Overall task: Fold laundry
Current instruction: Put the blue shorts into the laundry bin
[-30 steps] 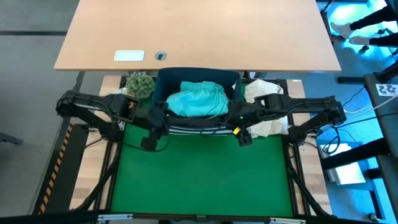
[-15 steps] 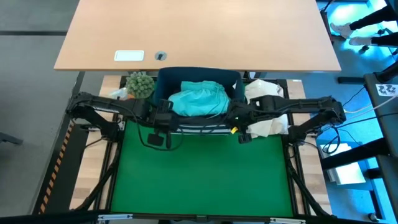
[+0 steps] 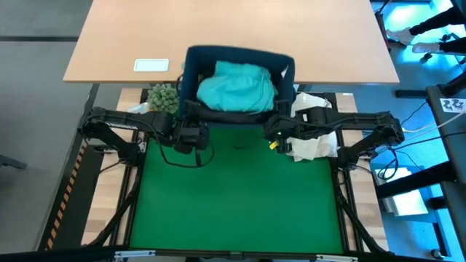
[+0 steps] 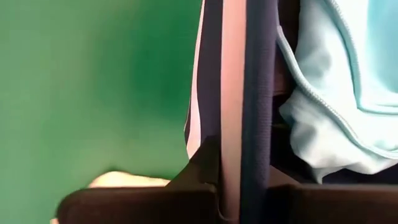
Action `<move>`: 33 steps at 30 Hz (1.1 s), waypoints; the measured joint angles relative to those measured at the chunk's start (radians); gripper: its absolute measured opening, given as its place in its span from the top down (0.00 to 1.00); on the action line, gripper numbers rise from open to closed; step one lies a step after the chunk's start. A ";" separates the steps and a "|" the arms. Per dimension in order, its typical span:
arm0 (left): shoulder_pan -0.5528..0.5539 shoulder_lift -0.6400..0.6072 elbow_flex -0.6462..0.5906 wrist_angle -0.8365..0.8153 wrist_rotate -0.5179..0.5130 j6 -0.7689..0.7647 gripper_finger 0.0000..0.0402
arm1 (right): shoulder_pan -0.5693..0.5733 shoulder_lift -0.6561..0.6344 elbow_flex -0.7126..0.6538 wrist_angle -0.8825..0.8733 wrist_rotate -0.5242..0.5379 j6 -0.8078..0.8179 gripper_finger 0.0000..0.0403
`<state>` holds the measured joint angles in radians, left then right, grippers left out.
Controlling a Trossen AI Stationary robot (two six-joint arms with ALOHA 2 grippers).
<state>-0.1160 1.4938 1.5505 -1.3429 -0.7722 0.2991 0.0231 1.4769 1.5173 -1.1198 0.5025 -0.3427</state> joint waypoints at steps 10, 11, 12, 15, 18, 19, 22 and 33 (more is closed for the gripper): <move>0.206 -0.002 0.003 0.071 0.015 0.096 1.00 | -0.196 0.001 -0.009 0.135 -0.029 -0.106 1.00; 0.232 -0.002 0.003 0.091 0.028 0.112 1.00 | -0.227 0.005 -0.009 0.153 -0.052 -0.113 1.00; 0.262 -0.002 0.003 0.112 0.043 0.132 1.00 | -0.258 0.010 -0.009 0.173 -0.071 -0.118 1.00; 0.348 -0.002 0.002 0.183 0.103 0.204 1.00 | -0.348 0.033 -0.009 0.227 -0.114 -0.157 1.00; 0.436 -0.003 -0.018 0.265 0.197 0.269 1.00 | -0.432 0.063 -0.009 0.262 -0.170 -0.184 1.00; 0.471 -0.002 -0.027 0.292 0.231 0.289 1.00 | -0.456 0.078 -0.009 0.274 -0.197 -0.191 1.00; 0.571 -0.002 -0.069 0.363 0.345 0.338 1.00 | -0.523 0.121 -0.009 0.304 -0.272 -0.208 1.00; 0.778 -0.005 -0.209 0.552 0.515 0.430 0.97 | -0.608 0.227 0.000 0.399 -0.363 -0.307 0.96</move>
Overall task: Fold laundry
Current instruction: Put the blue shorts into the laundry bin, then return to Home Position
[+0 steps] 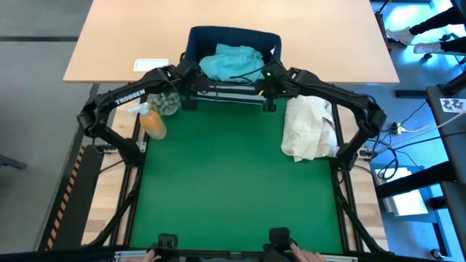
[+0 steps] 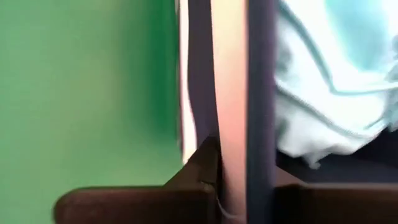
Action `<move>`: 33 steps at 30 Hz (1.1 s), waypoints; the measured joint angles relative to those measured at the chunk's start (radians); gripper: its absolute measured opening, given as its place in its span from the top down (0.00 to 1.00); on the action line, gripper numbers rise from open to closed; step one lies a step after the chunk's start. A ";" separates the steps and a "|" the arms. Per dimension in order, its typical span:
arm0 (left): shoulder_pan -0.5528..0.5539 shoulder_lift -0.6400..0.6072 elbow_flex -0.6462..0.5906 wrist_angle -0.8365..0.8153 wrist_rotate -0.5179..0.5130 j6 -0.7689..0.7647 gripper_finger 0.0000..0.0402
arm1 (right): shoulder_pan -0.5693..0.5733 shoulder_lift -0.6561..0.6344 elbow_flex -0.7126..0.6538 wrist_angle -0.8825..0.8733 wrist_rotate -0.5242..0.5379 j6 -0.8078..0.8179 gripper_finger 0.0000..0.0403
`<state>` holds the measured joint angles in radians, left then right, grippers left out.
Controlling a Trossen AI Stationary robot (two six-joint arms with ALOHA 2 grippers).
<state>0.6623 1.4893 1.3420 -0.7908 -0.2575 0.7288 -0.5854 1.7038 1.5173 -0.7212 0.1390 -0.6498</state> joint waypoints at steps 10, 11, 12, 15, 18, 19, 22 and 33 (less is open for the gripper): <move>-0.005 0.000 0.048 -0.015 -0.013 0.013 0.67 | -0.006 -0.016 0.106 -0.011 -0.011 0.011 0.54; -0.012 -0.002 0.058 -0.023 -0.031 0.007 0.64 | -0.006 -0.024 0.119 -0.025 -0.011 0.019 0.49; -0.021 -0.005 0.069 -0.031 -0.054 0.006 0.62 | -0.006 -0.031 0.132 -0.047 -0.012 0.025 0.44; -0.039 -0.032 0.088 -0.043 -0.112 0.009 0.55 | -0.006 -0.044 0.159 -0.109 -0.006 0.035 0.33; -0.052 -0.051 0.104 -0.041 -0.100 -0.007 0.51 | -0.005 -0.052 0.162 -0.118 -0.022 0.066 0.25; -0.053 -0.051 0.106 -0.041 -0.093 -0.013 0.50 | -0.005 -0.053 0.162 -0.118 -0.030 0.070 0.23; -0.053 -0.051 0.106 -0.058 -0.089 -0.047 0.49 | -0.004 -0.048 0.154 -0.125 -0.034 0.073 0.21; -0.111 -0.118 0.106 -0.106 -0.124 -0.066 0.48 | -0.003 -0.059 0.154 -0.302 -0.011 0.130 0.21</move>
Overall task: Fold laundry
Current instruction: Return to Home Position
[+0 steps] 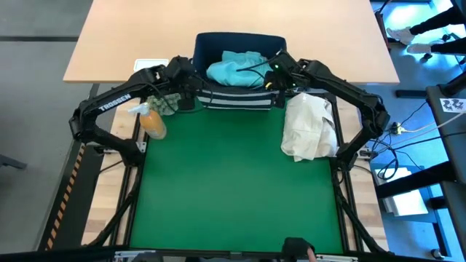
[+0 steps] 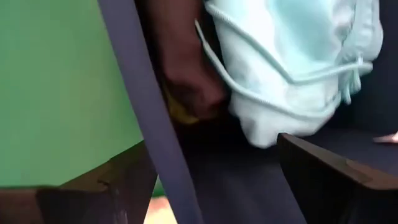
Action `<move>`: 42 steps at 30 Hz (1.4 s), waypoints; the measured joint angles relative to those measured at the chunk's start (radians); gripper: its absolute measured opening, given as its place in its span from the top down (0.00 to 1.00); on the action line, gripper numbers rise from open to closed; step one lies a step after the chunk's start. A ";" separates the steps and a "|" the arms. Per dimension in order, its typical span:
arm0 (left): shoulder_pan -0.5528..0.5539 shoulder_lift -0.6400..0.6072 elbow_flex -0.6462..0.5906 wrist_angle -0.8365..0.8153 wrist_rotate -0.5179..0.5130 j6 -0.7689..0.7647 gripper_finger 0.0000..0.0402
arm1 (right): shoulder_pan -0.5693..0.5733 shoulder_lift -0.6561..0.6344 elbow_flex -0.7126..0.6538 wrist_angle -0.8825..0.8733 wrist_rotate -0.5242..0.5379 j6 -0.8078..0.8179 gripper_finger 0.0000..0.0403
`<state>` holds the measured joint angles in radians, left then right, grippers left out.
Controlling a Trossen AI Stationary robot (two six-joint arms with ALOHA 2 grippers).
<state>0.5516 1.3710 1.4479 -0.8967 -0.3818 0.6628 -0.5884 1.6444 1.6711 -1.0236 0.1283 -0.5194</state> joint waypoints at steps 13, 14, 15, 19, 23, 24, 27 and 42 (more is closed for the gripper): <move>-0.117 -0.163 0.043 0.011 -0.031 -0.107 0.50 | 0.122 -0.101 0.000 -0.024 0.207 0.019 0.21; -0.132 -0.178 0.043 0.013 -0.031 -0.125 0.50 | 0.136 -0.112 0.000 -0.023 0.248 0.032 0.21; -0.147 -0.190 0.043 0.014 -0.029 -0.143 0.51 | 0.150 -0.123 0.000 -0.022 0.284 0.047 0.21; -0.228 -0.239 0.043 0.015 -0.024 -0.241 0.55 | 0.206 -0.175 0.000 -0.035 0.330 0.136 0.24; -0.339 -0.280 0.043 0.007 -0.026 -0.410 0.66 | 0.293 -0.262 -0.019 -0.051 0.300 0.200 0.41; -0.374 -0.287 0.043 0.003 -0.027 -0.449 0.70 | 0.323 -0.290 -0.035 -0.043 0.299 0.215 0.48; -0.498 -0.293 0.043 -0.013 -0.093 -0.527 0.87 | 0.417 -0.391 -0.111 0.034 0.272 0.261 0.72; -1.032 -0.350 -0.142 0.036 -0.287 -0.720 1.00 | 0.736 -0.989 -0.836 0.737 0.043 0.285 0.91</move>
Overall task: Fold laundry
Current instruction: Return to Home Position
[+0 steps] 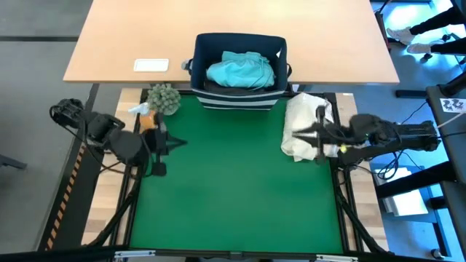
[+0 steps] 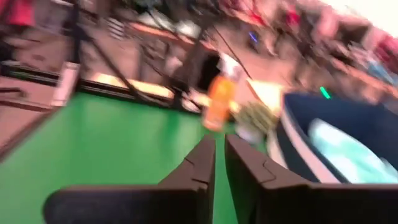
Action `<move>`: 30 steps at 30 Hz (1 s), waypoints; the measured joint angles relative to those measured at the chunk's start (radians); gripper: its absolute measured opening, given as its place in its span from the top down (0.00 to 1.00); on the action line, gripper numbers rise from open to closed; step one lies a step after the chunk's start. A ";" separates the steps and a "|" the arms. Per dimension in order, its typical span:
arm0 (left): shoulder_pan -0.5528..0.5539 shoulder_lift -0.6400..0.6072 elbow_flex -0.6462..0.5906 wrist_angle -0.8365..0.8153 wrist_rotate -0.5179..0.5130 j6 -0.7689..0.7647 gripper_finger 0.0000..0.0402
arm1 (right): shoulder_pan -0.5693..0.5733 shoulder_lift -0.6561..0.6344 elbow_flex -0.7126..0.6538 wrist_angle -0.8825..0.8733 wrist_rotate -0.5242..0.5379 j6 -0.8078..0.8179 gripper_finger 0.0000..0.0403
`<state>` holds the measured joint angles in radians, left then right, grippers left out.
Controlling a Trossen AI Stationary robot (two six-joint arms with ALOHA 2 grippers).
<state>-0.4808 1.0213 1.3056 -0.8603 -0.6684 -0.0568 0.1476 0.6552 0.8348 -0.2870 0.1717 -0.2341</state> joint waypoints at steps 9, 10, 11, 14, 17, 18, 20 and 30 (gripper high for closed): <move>0.037 -0.280 -0.482 0.580 0.189 0.183 1.00 | 0.029 -0.217 -0.247 0.205 -0.087 -0.087 0.99; 0.057 -0.318 -0.539 0.639 0.210 0.194 1.00 | 0.029 -0.231 -0.261 0.203 -0.092 -0.086 0.98; 0.081 -0.353 -0.592 0.689 0.237 0.200 1.00 | 0.029 -0.243 -0.275 0.205 -0.100 -0.086 0.98; 0.161 -0.443 -0.725 0.824 0.349 0.220 1.00 | 0.029 -0.285 -0.316 0.193 -0.121 -0.085 0.98; 0.232 -0.512 -0.830 0.933 0.440 0.243 1.00 | 0.029 -0.326 -0.363 0.183 -0.115 -0.085 0.98; 0.255 -0.532 -0.862 0.961 0.458 0.249 1.00 | 0.029 -0.341 -0.383 0.177 -0.111 -0.085 0.98; 0.298 -0.561 -0.917 0.996 0.493 0.250 1.00 | 0.029 -0.370 -0.419 0.178 -0.108 -0.084 0.98; 0.473 -0.667 -1.115 1.088 0.632 0.178 1.00 | 0.029 -0.573 -0.574 0.182 -0.050 -0.028 0.98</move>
<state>-0.0075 0.3546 0.1908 0.2273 -0.0364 0.1214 0.1764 0.0818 0.2609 -0.1047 0.1216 -0.2623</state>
